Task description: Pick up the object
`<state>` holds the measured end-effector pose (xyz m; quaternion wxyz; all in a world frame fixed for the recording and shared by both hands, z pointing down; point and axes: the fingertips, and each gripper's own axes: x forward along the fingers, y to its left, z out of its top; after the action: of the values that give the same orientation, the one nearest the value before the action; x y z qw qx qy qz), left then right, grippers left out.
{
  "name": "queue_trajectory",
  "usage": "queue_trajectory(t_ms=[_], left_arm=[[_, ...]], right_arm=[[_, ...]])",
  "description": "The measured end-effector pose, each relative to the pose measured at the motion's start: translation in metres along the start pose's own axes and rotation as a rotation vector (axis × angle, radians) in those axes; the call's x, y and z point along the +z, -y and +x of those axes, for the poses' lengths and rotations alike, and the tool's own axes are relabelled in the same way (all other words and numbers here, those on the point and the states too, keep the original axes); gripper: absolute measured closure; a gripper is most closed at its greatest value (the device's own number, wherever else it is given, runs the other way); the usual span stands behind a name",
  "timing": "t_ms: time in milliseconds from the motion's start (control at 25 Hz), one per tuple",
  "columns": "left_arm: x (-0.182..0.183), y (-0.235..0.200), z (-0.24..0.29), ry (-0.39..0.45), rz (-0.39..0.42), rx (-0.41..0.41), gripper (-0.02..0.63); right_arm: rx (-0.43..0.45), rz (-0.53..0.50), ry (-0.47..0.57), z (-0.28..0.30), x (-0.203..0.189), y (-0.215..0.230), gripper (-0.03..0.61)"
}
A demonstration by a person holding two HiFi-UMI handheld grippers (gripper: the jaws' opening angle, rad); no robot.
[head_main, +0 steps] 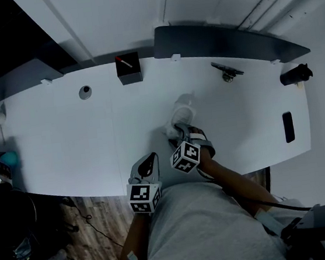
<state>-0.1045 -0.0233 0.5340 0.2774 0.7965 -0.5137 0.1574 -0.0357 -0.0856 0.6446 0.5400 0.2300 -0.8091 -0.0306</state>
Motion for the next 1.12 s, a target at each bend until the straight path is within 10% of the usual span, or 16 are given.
queue_trajectory(t_ms=[560, 1120], left_arm=[[0.007, -0.003, 0.002, 0.006, 0.007, -0.004, 0.611], [0.053, -0.022, -0.012, 0.137, -0.021, 0.0, 0.611]], right_arm=[[0.038, -0.042, 0.043, -0.013, 0.002, -0.004, 0.337], [0.091, -0.01, 0.43, -0.118, 0.061, 0.009, 0.339]])
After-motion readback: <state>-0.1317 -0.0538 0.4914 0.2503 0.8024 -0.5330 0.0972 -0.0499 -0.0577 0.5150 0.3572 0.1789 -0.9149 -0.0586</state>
